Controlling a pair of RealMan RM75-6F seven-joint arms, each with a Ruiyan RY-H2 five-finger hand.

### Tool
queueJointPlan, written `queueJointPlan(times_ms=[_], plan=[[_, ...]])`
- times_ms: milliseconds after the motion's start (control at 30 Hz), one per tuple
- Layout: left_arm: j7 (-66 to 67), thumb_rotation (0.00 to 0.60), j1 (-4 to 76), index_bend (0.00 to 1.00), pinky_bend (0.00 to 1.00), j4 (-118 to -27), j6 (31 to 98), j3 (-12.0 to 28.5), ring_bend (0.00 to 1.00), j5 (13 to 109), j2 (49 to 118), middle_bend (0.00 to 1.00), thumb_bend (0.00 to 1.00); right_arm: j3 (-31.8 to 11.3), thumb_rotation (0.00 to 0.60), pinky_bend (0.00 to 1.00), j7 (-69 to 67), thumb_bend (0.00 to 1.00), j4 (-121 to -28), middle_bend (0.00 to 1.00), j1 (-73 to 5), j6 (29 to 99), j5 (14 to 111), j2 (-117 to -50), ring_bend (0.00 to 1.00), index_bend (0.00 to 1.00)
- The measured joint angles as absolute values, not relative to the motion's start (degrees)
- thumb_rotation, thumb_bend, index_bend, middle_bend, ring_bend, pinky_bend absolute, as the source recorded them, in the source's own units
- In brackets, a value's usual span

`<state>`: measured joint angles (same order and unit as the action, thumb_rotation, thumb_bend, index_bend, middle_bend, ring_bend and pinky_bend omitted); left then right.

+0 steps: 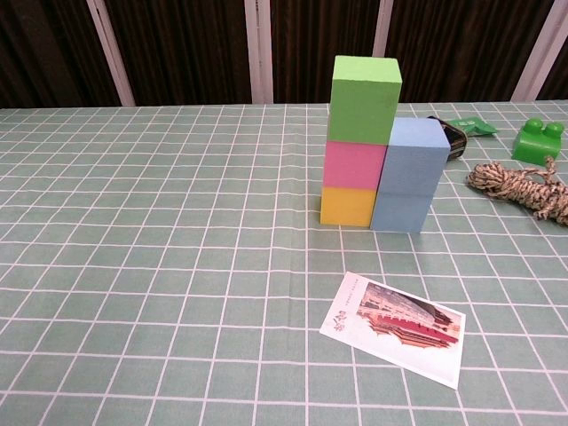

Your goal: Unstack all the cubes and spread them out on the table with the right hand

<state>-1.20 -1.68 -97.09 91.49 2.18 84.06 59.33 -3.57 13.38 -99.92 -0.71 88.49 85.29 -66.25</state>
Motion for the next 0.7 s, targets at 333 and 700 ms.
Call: queueJointPlan(times_ms=[333, 700], plan=[[-1.77, 0.600, -1.80, 0.15, 0.00, -96.94, 92.18, 1.99, 0.00, 85.66, 59.27, 0.00, 0.17, -2.67, 0.600, 0.01, 10.83, 0.09, -100.90, 0.06, -0.67, 87.46, 85.96, -65.03, 0.05, 0.01], [-1.84, 0.600, -2.04, 0.15, 0.00, -96.13, 93.57, 2.58, 0.00, 86.38, 59.99, 0.00, 0.17, -2.74, 0.600, 0.01, 6.16, 0.09, -100.65, 0.06, -1.23, 85.68, 85.26, -63.64, 0.05, 0.01]])
